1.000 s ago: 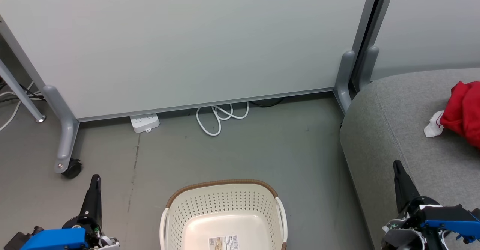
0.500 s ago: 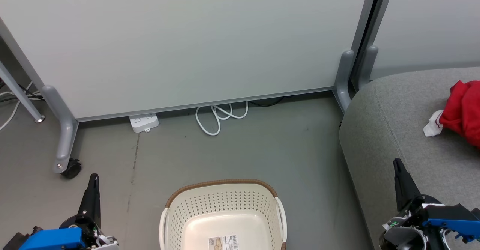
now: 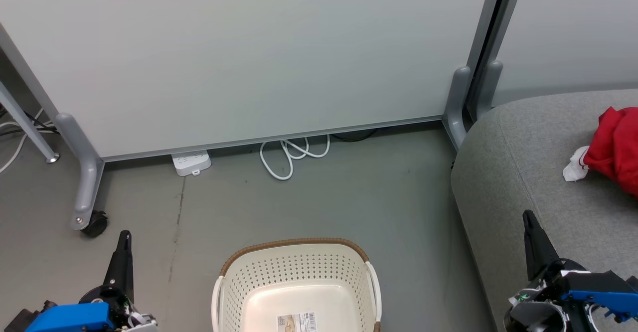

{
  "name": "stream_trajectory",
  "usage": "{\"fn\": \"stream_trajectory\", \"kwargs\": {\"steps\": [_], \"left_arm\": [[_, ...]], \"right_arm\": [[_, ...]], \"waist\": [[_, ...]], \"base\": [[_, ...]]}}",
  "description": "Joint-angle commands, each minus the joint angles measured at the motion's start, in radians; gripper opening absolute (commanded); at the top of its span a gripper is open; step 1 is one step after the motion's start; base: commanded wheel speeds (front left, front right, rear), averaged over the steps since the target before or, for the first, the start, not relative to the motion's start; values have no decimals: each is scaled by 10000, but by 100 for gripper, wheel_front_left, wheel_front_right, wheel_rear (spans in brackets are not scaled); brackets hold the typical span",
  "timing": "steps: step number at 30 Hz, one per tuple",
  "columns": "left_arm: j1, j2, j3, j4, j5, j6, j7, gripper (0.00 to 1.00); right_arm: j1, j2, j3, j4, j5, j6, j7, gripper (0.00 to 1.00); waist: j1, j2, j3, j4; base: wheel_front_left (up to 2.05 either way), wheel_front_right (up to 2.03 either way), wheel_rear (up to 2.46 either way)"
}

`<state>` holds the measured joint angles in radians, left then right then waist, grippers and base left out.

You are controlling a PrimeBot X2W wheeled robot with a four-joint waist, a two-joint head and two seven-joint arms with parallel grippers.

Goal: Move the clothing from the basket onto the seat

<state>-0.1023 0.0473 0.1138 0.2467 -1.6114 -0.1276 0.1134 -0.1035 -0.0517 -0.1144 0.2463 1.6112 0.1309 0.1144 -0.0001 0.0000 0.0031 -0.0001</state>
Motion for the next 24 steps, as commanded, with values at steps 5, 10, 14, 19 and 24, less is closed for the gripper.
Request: {"fn": "stream_trajectory", "kwargs": {"steps": [5,10,14,19,24], "left_arm": [[-122,55,30,-28,-28,-62,50,0],[-122,55,29,-28,-29,-62,49,0],[-122,55,29,-27,-29,-62,49,0],[-122,55,29,-27,-29,-62,49,0],[-121,55,28,-27,-29,-62,49,0]], "right_arm": [[-102,30,-10,-32,31,-3,33,0],[-101,30,-10,-32,31,-3,32,0],[-101,30,-11,-32,32,-3,32,0],[-101,29,-11,-32,32,-3,32,0],[-101,29,-10,-32,32,-3,31,0]], "waist": [[1,0,0,1],[1,0,0,1],[1,0,0,1],[1,0,0,1],[1,0,0,1]], "base": [[0,0,0],[0,0,0],[0,0,0],[0,0,0],[0,0,0]]}}
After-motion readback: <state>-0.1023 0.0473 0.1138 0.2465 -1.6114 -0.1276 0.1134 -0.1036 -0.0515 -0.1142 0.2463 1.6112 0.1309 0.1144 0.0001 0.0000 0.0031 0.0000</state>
